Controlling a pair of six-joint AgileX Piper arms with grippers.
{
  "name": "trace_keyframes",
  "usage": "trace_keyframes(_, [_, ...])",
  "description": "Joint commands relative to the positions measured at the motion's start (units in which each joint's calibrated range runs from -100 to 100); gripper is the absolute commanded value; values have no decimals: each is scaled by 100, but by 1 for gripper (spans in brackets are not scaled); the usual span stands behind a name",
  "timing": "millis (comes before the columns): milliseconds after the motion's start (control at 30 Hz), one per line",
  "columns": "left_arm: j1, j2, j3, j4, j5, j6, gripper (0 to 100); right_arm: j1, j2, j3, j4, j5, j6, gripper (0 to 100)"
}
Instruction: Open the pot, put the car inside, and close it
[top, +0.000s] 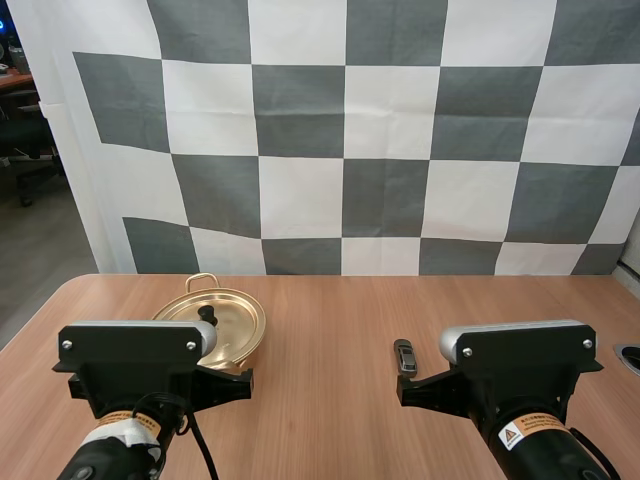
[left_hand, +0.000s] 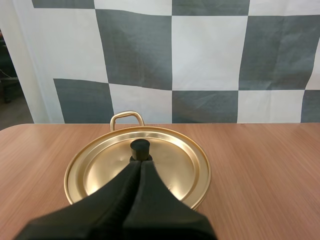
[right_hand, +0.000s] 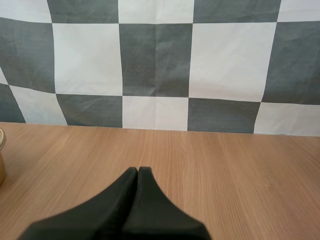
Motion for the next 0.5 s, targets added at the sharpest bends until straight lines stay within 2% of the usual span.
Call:
trace_keyframes(0, [3, 0, 0, 7, -7, -6, 0, -5, 0, 0, 31, -2, 5, 0])
trace_keyframes(100, [3, 0, 0, 7, -7, -6, 0, -5, 0, 0, 468, -2, 5, 0])
trace_keyframes(267, [3, 0, 0, -8, -7, -6, 0, -5, 0, 0, 455, -118, 5, 0])
trace_keyframes(467, [3, 0, 0, 7, -7, -6, 0, -5, 0, 0, -467, -1508, 5, 0])
